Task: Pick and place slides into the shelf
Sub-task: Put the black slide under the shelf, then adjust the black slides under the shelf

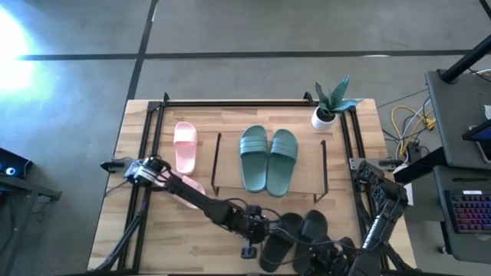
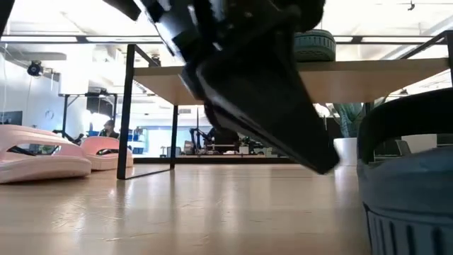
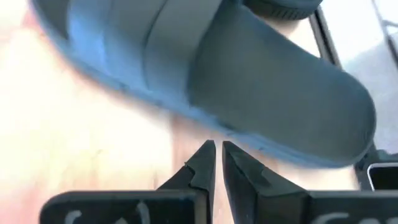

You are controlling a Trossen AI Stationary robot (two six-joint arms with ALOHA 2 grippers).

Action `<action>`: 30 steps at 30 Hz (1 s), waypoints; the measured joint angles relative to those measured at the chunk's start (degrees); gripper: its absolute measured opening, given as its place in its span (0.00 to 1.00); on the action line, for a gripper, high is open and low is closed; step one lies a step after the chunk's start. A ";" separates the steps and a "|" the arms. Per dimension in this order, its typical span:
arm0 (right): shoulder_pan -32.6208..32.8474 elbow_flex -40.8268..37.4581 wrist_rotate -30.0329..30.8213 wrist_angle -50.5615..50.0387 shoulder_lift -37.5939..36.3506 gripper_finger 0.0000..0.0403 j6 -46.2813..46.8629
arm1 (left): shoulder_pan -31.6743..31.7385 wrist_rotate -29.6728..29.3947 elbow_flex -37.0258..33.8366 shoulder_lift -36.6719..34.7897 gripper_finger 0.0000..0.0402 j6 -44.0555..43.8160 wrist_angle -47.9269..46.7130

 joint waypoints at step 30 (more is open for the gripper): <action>3.39 -29.90 -12.82 15.55 0.11 0.22 -1.56 | -4.29 -17.14 -4.55 -20.22 0.04 -6.99 -23.22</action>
